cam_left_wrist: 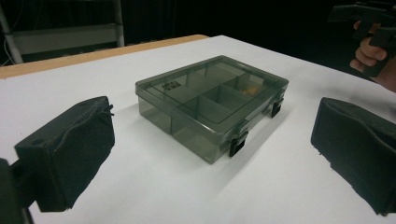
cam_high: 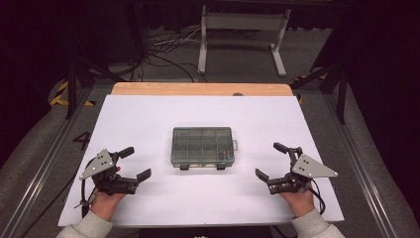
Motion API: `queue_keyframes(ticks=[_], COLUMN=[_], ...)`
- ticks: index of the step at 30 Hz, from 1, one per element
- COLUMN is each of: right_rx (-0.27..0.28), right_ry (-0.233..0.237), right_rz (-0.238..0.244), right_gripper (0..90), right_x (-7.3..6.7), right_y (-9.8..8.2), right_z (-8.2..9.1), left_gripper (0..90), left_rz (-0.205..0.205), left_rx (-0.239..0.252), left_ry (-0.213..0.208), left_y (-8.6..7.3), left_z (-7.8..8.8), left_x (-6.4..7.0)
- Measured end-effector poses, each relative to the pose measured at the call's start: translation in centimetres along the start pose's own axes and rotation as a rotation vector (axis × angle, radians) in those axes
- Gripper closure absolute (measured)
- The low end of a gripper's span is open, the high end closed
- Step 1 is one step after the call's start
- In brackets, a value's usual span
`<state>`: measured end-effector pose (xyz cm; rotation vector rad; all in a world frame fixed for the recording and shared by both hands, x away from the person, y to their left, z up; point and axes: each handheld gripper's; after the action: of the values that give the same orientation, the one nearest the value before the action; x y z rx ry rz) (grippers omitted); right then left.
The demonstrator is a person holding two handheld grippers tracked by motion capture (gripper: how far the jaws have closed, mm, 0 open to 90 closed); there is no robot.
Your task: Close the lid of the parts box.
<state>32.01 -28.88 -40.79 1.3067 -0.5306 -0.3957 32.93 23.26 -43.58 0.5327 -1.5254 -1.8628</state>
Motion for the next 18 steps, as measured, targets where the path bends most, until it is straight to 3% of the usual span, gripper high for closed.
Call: queue_keyframes(ticks=[4, 14, 18], right_rx=[-0.001, -0.015, -0.023], right_ry=[-0.002, 0.001, -0.017], right_rz=[-0.014, -0.026, -0.033], right_gripper=[0.0, 0.0, 0.0], right_x=[-0.1, -0.5, -0.6], right_y=[-0.6, -2.3, -3.1], right_z=[0.1, -0.2, -0.4], left_gripper=[0.1, 0.0, 0.1], left_rz=[-0.002, 0.007, -0.024], left_rx=[0.066, 0.068, 0.085], left_ry=[0.021, 0.053, 0.080], left_y=[-0.9, -2.0, -2.4], left_z=[0.3, 0.5, 0.6], left_x=[0.1, -0.1, -0.2])
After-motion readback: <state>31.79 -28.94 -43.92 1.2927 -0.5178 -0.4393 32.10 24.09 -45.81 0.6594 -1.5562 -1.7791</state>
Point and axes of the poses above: each handheld gripper's, and its own axes: z roughly backward along the jaws, y roughly out of its top, x roughly to its right, and after that the axes turned 7 degrees about y, right-handed
